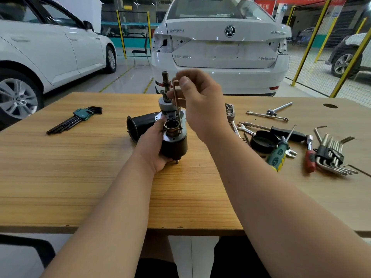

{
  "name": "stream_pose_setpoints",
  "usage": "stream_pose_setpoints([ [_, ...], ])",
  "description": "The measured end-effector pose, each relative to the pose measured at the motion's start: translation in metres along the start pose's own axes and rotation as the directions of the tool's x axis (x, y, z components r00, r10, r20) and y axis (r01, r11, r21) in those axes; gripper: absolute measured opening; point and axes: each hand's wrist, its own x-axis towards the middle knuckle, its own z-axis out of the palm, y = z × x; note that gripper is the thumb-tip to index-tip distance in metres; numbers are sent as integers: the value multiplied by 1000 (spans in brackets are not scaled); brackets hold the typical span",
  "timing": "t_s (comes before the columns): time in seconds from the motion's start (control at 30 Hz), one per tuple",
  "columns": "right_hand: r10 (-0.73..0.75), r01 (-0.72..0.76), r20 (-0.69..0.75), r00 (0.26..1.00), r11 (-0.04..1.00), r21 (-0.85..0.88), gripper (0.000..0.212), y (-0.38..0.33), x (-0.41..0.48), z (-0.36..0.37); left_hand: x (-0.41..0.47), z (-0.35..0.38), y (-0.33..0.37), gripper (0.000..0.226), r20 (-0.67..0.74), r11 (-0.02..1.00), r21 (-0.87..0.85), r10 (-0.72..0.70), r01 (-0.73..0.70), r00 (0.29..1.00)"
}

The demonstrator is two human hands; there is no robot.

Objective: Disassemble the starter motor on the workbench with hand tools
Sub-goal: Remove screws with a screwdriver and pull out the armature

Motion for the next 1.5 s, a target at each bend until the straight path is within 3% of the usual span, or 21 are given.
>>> stream_pose_setpoints([
  [0.1, 156, -146, -28, 987, 964, 222, 18, -3, 3, 4, 1, 0, 0, 31, 8, 1000, -1, 6, -6, 1000],
  [0.2, 353, -338, 47, 934, 836, 433, 17, -7, 8, 7, 2, 0, -1, 30, 4, 1000, 11, 15, -15, 1000],
  [0.37, 474, -499, 161, 866, 795, 344, 24, -16, 19, 11, 2, 1, -1, 30, 1, 999, 46, 25, -25, 1000],
  [0.47, 416, -418, 49, 908, 890, 184, 24, -16, 20, 16, 1, 2, -2, 31, 6, 998, 52, 45, -45, 999],
  [0.53, 234, -234, -14, 972, 962, -141, 20, -11, 14, 16, 0, 2, -4, 31, 10, 996, 68, 53, -53, 999],
  [0.6, 47, -47, -8, 999, 934, -353, 15, -7, 7, 18, 0, 3, -4, 30, -6, 997, 49, 52, -51, 999],
  [0.67, -2, -1, -8, 1000, 939, -344, 11, -5, 3, 17, -1, 3, -4, 31, -21, 998, 35, 46, -45, 999],
  [0.83, 145, -144, 4, 989, 982, -122, 8, -9, 10, 3, -1, 3, -2, 33, -27, 998, 49, 33, -32, 999],
  [0.93, 188, -178, 132, 973, 981, -81, 12, -9, 16, -2, 0, 3, -2, 27, -32, 997, 67, 38, -36, 999],
  [1.03, 206, -171, 252, 946, 973, -154, 21, -9, 17, -4, 0, 5, -3, 26, -26, 997, 64, 39, -37, 999],
  [1.2, 349, -366, 356, 867, 930, -19, 33, -18, 21, 0, -1, 5, -2, 27, -20, 998, 58, 37, -36, 999],
  [1.3, 385, -347, 331, 861, 922, -171, 34, -23, 22, 5, -1, 6, -2, 26, -37, 997, 64, 39, -37, 999],
  [1.4, 278, -102, 277, 920, 851, -515, 38, -26, 16, 5, -2, 6, -2, 24, -43, 998, 60, 35, -33, 998],
  [1.5, 184, 51, 293, 938, 764, -644, 36, -23, 13, 5, -2, 5, -1, 26, -59, 998, 53, 36, -33, 998],
])
